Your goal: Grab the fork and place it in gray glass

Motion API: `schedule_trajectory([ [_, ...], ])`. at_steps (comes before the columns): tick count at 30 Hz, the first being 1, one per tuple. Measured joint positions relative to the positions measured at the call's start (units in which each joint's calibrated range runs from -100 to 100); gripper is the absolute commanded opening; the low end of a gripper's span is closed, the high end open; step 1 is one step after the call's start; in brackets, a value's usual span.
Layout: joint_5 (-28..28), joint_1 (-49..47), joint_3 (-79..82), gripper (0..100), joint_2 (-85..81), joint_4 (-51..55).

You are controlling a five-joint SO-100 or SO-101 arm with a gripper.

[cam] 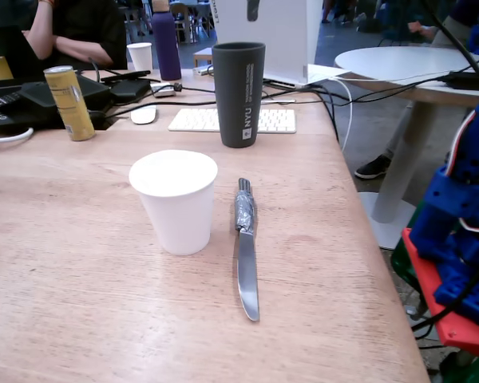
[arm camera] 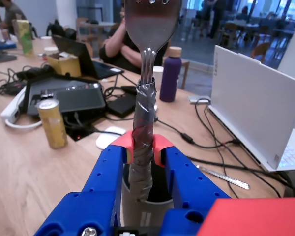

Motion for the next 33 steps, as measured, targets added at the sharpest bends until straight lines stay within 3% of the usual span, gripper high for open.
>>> schedule_trajectory([
  [4, 0.0, 0.0, -1.7, 0, 3.2, -4.7],
  [10, 0.0, 0.4, -17.0, 0, 13.7, -5.3],
  [13, 0.3, 4.5, -21.2, 0, 18.5, -5.3],
  [20, 0.0, 10.8, -21.4, 0, 24.5, -5.3],
  [33, -0.3, 8.5, -21.6, 0, 28.5, -5.5],
])
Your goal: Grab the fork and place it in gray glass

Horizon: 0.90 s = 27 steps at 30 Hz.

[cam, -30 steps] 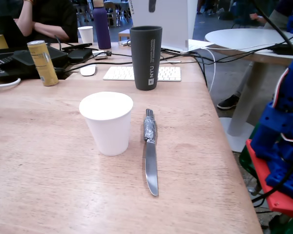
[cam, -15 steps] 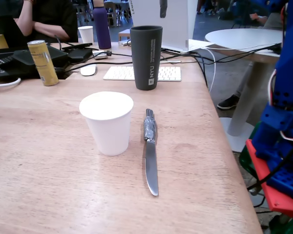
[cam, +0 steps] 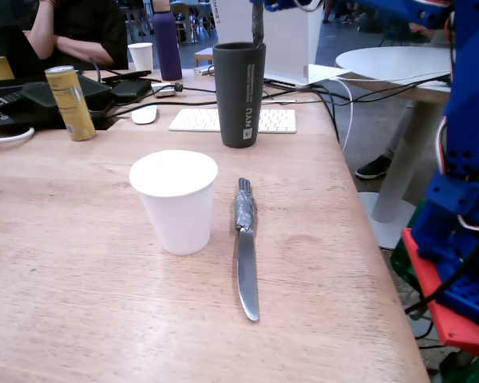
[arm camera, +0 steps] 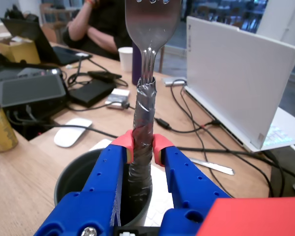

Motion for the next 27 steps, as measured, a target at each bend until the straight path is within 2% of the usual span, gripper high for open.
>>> schedule_trajectory([
  [3, -0.1, 0.0, -0.1, 0, 0.8, -1.2],
  [8, -0.1, -0.2, -1.0, 0, 5.8, -9.5],
  [14, -0.1, -1.3, -1.0, 0, 8.7, -9.8],
  [19, 0.1, -8.5, -1.0, 0, 8.7, -9.8],
  [27, -0.4, -7.1, -0.2, 0, 8.7, -9.8],
])
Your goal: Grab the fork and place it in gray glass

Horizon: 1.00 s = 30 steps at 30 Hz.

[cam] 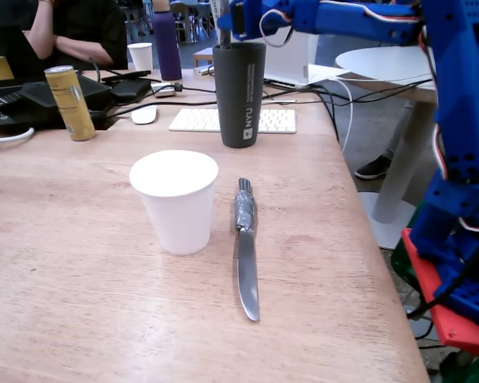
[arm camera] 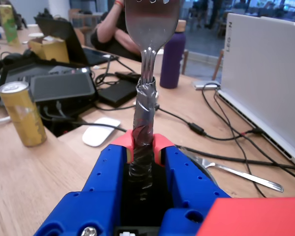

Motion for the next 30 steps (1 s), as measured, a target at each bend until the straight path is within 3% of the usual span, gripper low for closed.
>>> schedule_trajectory([
  [4, 0.6, 0.0, 4.9, 2, 0.0, 0.1],
  [9, 0.5, 0.1, 5.0, 35, -0.1, 0.1],
  [11, 0.1, 0.2, 5.0, 40, 0.0, 0.1],
  [23, 0.3, 0.1, 5.4, 40, -0.4, 0.1],
  [30, 0.3, -0.8, 28.9, 40, -21.0, 0.1],
])
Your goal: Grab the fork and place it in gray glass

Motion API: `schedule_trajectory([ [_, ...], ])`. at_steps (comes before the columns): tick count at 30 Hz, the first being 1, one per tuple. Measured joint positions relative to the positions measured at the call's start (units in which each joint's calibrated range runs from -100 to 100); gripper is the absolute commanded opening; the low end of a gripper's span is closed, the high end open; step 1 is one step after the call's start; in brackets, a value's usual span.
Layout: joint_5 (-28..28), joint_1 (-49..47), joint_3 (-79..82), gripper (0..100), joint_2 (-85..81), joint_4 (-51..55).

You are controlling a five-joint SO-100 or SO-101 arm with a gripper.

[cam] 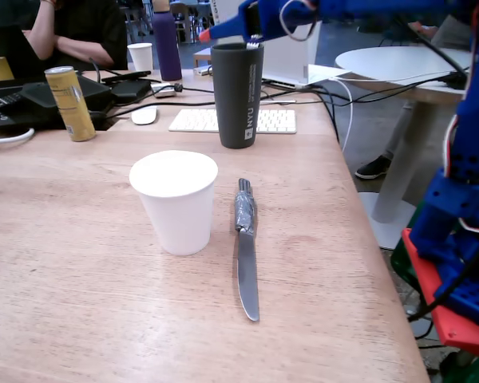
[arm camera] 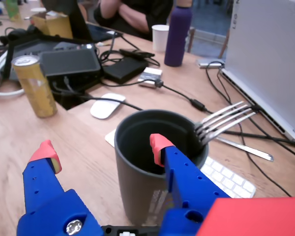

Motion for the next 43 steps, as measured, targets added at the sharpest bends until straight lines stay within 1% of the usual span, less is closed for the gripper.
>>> schedule_trajectory([
  [6, -0.1, -1.3, 28.4, 39, -30.3, 0.0],
  [10, -0.1, -12.0, 46.1, 39, -51.6, 0.0],
  [14, -0.2, -22.9, 59.8, 38, -64.3, -0.1],
  [17, -0.7, -33.5, 64.8, 30, -68.4, -0.1],
  [19, -2.9, -39.5, 67.3, 24, -70.0, -0.1],
  [21, -4.2, -45.1, 70.5, 21, -71.1, -0.1],
  [24, -4.5, -51.4, 80.2, 15, -75.2, -0.1],
  [27, -4.3, -56.0, 93.8, 1, -84.5, -0.1],
  [29, -4.5, -58.4, 99.5, 0, -90.0, 0.1],
  [31, -4.6, -60.1, 99.5, 0, -91.7, 2.7],
  [35, -4.6, -59.7, 99.8, 0, -93.3, 18.5],
  [40, -4.4, -59.2, 99.8, 0, -103.0, 33.0],
  [43, -4.4, -59.2, 99.8, 0, -103.3, 34.6],
])
